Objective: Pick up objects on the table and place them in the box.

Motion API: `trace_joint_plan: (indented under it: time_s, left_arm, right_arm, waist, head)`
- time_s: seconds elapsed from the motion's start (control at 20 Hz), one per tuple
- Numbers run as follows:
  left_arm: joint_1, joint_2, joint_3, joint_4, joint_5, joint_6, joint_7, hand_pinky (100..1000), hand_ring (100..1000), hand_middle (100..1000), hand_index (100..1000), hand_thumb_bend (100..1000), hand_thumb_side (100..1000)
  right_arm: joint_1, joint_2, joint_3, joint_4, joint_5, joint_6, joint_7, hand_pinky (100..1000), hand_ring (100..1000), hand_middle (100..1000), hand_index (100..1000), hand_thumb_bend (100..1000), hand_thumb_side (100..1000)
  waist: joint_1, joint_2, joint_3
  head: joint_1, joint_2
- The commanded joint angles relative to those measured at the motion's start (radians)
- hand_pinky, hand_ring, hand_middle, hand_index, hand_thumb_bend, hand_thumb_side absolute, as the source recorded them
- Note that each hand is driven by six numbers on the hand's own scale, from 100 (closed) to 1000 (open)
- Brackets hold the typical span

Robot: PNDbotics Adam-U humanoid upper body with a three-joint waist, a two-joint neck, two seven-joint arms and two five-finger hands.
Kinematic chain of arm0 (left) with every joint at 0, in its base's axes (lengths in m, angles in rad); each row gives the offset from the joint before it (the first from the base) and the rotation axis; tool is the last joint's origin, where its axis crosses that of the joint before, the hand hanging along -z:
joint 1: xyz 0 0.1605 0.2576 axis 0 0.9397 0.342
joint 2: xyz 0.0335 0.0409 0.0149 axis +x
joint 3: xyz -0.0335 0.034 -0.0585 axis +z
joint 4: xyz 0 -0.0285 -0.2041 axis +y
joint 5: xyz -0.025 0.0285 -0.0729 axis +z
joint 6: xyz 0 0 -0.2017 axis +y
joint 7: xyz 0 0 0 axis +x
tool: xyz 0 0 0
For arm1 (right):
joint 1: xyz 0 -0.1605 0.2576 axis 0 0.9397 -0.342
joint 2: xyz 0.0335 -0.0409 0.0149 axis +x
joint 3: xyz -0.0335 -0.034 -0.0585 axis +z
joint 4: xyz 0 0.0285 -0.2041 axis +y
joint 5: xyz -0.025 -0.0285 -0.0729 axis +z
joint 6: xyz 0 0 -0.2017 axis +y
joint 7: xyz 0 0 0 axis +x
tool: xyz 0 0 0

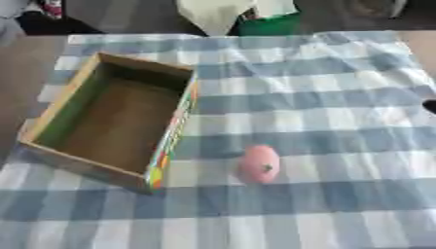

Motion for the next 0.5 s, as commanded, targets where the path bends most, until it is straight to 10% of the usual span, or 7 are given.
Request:
trace_joint_plan:
  time_s: [0.05, 0.5]
  left_arm:
    - [-0.005, 0.018, -0.002, -0.017, 0.006, 0.000, -0.003, 514, 380, 584, 796, 178, 562]
    - [0.001, 0.025, -0.008, -0.017, 0.008, 0.004, -0.006, 513, 381, 584, 796, 177, 563]
  right_arm:
    - [-0.024, -0.040, 0.000, -0.021, -0.011, -0.009, -0.003, 947, 773, 701, 893, 100, 1000]
    - [-0.206, -0.234, 0.065, -0.027, 0.032, -0.157, -0.074, 909, 825, 767, 924, 124, 1000]
  waist:
    - [-0.001, -0.014, 0.002]
    - [-0.006, -0.029, 0.012]
  head:
    - [-0.002, -0.009]
    - [-0.014, -0.005]
